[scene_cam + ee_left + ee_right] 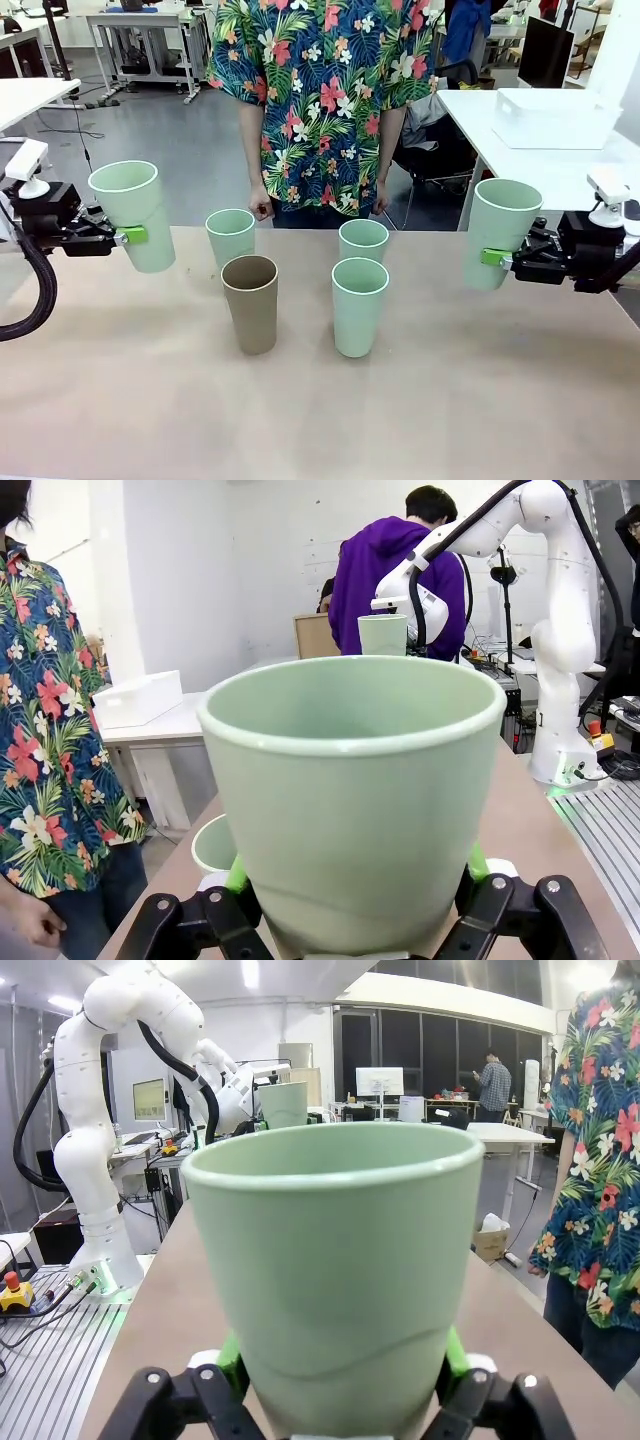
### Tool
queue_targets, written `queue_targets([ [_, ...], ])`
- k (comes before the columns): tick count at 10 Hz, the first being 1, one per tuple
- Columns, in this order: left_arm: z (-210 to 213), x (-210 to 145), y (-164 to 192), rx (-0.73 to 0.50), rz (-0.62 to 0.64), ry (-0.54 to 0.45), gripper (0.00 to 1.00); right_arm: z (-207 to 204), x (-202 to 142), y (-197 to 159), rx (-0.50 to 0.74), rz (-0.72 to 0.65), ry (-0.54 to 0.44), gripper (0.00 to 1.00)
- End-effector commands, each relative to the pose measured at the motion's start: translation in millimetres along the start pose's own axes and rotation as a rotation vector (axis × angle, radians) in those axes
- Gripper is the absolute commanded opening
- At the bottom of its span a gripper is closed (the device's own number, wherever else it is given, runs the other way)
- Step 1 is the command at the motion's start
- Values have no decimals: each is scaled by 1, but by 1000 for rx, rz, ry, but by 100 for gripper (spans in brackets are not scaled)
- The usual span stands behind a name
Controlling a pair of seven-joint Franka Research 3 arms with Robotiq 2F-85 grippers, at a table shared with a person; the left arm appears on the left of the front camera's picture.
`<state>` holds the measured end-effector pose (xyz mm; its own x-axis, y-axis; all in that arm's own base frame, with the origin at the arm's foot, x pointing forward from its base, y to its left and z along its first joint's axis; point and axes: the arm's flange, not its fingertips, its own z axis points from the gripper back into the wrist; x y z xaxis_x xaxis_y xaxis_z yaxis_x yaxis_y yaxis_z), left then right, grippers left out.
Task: Stack the cups and store them in the basket.
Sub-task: Place the stack of Reusable plastic cups into the Pantry Basket.
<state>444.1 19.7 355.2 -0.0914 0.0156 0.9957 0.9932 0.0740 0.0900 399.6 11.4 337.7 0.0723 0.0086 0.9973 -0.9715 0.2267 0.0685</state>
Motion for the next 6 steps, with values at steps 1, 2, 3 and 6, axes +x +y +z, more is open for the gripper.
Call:
queue_targets([
  [1,1,3,0,5,-7,-4,86,0,2,-2,-1,7,0,85],
  [2,1,3,0,5,-7,-4,86,0,2,-2,-1,7,0,85],
  [3,1,3,0,5,-7,-4,86,0,2,-2,-1,7,0,85],
  [6,1,3,0,5,-7,-4,86,0,2,-2,-1,7,0,85],
])
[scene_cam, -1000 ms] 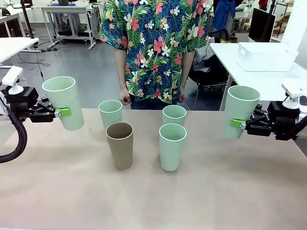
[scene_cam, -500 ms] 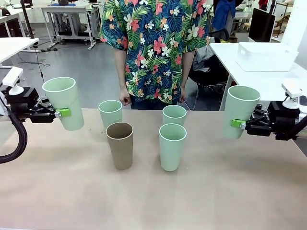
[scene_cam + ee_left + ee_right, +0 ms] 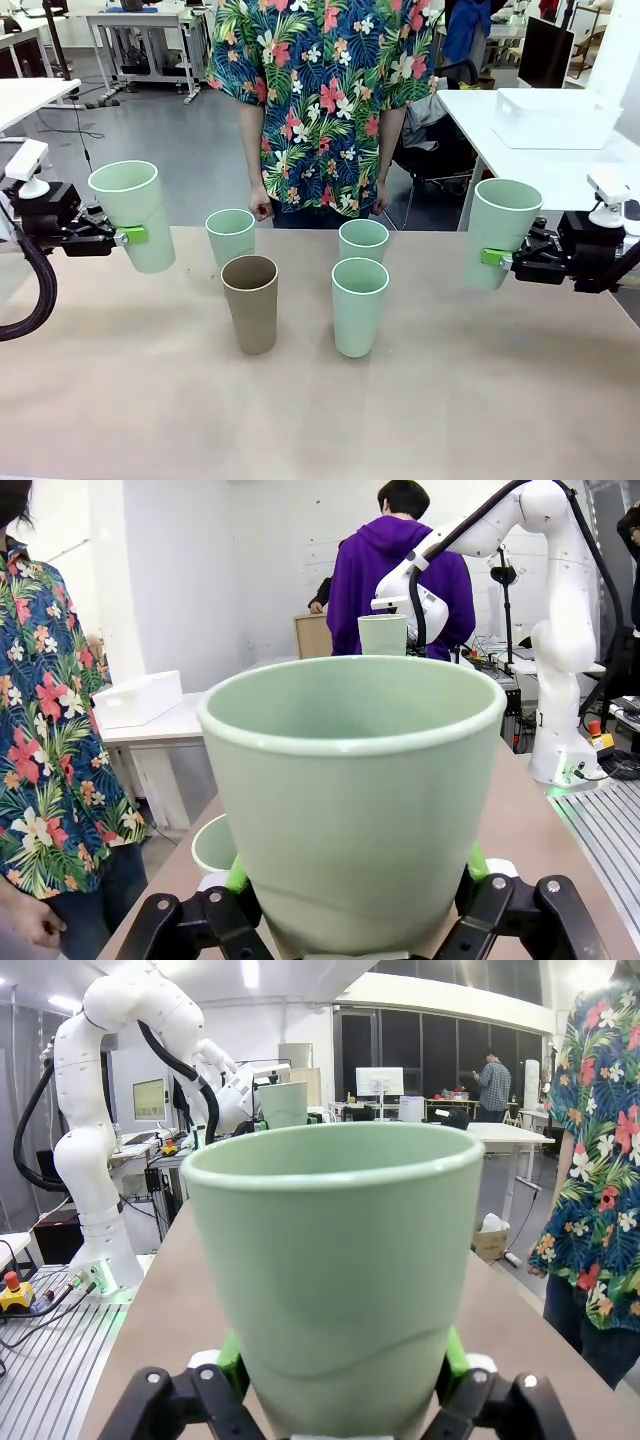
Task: Stack the cups and store them in the basket.
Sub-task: Place the stack of Reusable plastic cups into the Pantry Basket.
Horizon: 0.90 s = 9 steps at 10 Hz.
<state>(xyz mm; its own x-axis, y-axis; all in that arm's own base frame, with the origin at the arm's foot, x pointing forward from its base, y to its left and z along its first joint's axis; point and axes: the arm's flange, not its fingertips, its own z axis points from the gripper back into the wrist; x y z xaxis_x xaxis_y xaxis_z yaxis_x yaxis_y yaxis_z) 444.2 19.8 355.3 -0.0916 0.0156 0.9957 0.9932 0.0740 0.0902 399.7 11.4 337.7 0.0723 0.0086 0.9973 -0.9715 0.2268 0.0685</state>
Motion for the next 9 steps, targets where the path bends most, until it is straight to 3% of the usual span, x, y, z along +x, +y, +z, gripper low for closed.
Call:
queue_targets([
  [1,1,3,0,5,-7,-4,86,0,2,-2,-1,7,0,85],
  [9,1,3,0,5,-7,-4,86,0,2,-2,-1,7,0,85],
])
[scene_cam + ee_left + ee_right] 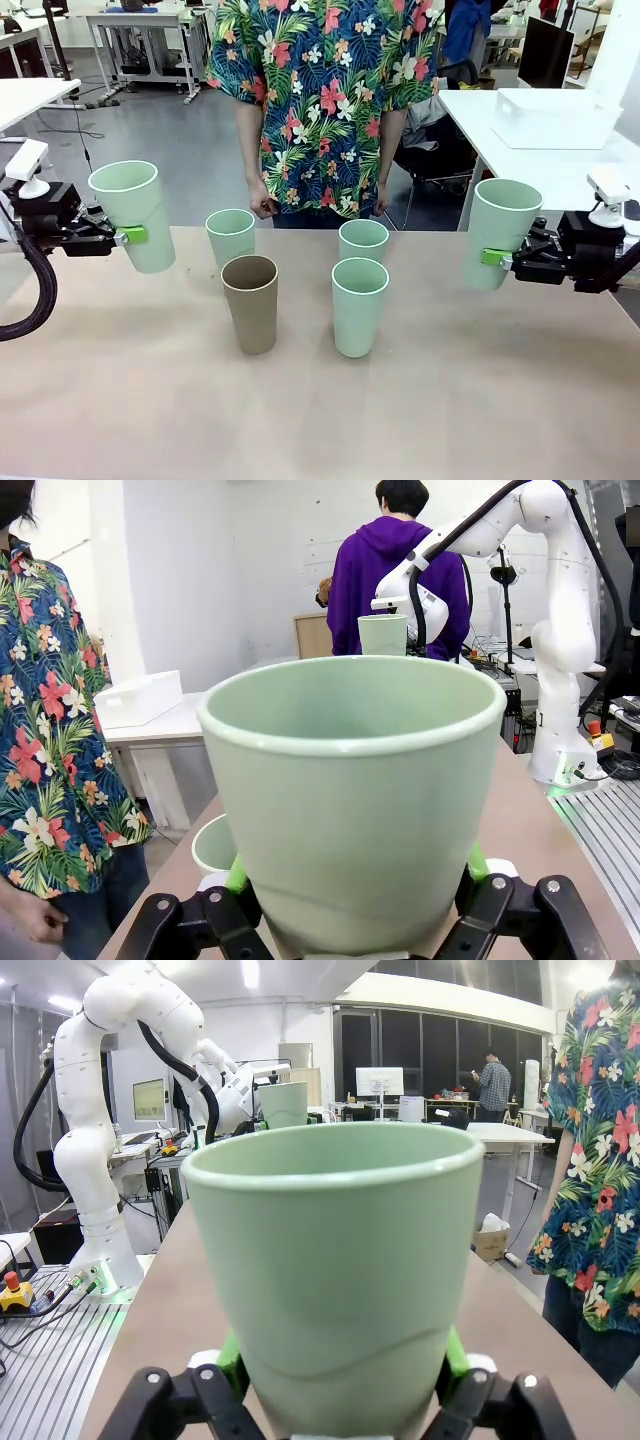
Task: Stack the cups and store them in the basket.
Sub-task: Place the stack of Reusable plastic cups into the Pantry Basket.
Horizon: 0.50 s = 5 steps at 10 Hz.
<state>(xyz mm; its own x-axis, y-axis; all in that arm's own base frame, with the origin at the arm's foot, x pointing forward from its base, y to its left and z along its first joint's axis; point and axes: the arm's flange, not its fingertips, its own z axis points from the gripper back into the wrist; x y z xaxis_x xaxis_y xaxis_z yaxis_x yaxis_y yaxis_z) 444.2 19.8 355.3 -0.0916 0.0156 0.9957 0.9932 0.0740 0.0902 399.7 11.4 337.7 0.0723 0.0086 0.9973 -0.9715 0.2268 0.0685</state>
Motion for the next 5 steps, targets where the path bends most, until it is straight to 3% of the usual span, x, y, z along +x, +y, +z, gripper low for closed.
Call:
queue_targets([
  [1,1,3,0,5,-7,-4,86,0,2,-2,-1,7,0,85],
  [5,1,3,0,5,-7,-4,86,0,2,-2,-1,7,0,85],
])
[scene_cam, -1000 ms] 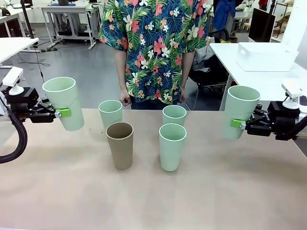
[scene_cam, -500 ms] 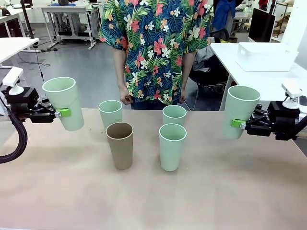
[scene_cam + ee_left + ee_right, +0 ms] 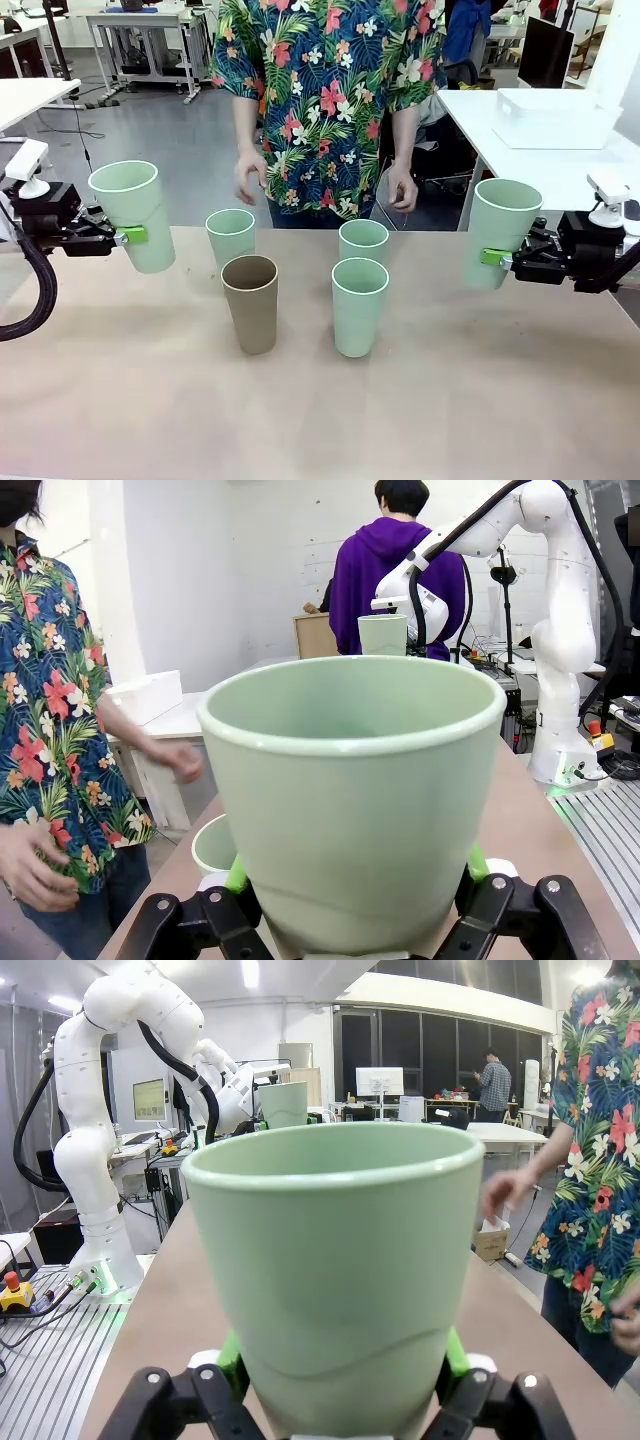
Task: Stack the cups and store them in the basket.
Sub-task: Place the stack of Reusable plastic cups into the Pantry Basket.
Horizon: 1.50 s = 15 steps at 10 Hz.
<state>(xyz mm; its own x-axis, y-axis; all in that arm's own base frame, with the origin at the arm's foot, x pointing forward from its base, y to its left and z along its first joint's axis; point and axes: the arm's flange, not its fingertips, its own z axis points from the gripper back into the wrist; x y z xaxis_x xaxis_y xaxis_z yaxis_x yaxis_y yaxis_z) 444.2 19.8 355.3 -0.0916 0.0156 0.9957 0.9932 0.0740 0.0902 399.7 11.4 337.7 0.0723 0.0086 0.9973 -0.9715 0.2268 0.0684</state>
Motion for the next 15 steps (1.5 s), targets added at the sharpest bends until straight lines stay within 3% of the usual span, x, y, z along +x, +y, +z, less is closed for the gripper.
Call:
queue_targets([
  [1,1,3,0,5,-7,-4,86,0,2,-2,-1,7,0,85],
  [15,1,3,0,5,-7,-4,86,0,2,-2,-1,7,0,85],
])
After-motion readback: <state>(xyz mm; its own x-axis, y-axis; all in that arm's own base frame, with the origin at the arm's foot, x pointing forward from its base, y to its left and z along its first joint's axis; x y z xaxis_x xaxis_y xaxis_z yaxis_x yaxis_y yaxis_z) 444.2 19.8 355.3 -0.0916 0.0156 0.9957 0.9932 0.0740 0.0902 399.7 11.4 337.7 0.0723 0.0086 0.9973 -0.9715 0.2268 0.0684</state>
